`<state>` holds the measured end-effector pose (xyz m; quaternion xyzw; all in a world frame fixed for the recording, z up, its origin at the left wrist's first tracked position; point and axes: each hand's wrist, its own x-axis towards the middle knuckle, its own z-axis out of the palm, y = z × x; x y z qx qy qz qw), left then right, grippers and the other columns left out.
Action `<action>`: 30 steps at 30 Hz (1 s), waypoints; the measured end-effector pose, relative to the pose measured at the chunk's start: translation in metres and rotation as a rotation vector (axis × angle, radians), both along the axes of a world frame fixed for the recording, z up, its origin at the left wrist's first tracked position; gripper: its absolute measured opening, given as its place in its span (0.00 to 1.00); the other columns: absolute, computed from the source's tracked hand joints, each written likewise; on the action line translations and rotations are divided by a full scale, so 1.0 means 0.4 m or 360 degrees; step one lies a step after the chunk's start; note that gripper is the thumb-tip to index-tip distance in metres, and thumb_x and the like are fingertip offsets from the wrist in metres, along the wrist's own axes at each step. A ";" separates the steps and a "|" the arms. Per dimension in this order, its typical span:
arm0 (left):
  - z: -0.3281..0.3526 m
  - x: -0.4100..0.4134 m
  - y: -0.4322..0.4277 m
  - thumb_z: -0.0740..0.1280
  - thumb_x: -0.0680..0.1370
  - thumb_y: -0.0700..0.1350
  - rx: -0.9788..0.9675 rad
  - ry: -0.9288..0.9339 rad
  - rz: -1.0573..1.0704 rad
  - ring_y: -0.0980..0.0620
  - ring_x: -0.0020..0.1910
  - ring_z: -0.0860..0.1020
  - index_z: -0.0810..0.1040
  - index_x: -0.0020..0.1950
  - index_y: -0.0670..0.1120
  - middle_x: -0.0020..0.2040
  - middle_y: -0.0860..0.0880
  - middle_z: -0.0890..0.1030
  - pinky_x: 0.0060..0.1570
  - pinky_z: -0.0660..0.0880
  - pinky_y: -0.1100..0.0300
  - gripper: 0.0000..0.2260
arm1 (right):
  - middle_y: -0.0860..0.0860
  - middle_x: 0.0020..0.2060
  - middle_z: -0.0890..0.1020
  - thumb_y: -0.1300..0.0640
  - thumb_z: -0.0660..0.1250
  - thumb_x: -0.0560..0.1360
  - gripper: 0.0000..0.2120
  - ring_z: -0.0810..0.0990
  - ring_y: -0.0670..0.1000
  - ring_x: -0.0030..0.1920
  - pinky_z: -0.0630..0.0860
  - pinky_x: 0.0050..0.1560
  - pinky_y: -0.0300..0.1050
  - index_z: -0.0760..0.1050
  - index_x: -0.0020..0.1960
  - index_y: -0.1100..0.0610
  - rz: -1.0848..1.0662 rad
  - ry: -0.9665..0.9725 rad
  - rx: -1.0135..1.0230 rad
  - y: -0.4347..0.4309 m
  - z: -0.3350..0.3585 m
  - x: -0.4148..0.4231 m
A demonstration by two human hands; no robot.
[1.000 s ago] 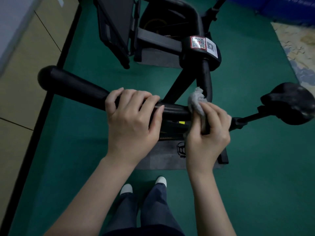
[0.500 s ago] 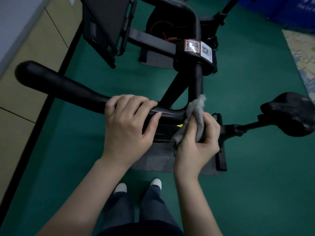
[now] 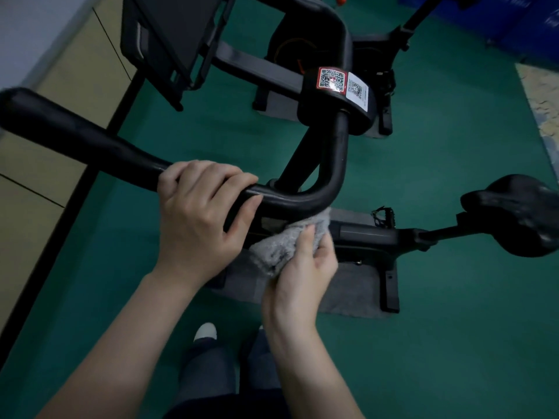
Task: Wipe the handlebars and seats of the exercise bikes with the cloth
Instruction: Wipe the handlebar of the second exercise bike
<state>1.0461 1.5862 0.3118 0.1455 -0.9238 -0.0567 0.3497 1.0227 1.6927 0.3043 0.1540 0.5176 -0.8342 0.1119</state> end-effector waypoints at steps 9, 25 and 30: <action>-0.002 0.002 -0.012 0.62 0.80 0.50 -0.0054 0.0013 -0.0055 0.49 0.51 0.74 0.81 0.53 0.46 0.48 0.49 0.81 0.57 0.62 0.53 0.11 | 0.58 0.43 0.79 0.67 0.54 0.81 0.10 0.77 0.54 0.44 0.73 0.49 0.49 0.72 0.57 0.66 0.0233 -0.0131 -0.0290 0.005 0.005 -0.008; 0.012 0.007 0.000 0.62 0.80 0.49 0.0045 -0.0019 -0.0045 0.49 0.52 0.74 0.81 0.52 0.45 0.48 0.49 0.81 0.61 0.62 0.53 0.11 | 0.58 0.46 0.83 0.66 0.61 0.79 0.08 0.80 0.56 0.48 0.76 0.53 0.51 0.77 0.54 0.63 0.0062 0.0038 0.0009 0.038 0.000 -0.011; 0.018 -0.002 0.010 0.62 0.80 0.51 0.0076 -0.0017 0.0037 0.48 0.52 0.76 0.81 0.50 0.45 0.47 0.49 0.81 0.66 0.59 0.50 0.12 | 0.56 0.54 0.78 0.66 0.64 0.78 0.11 0.78 0.45 0.55 0.74 0.57 0.37 0.79 0.59 0.63 -0.0196 0.0610 0.0871 0.037 -0.007 -0.049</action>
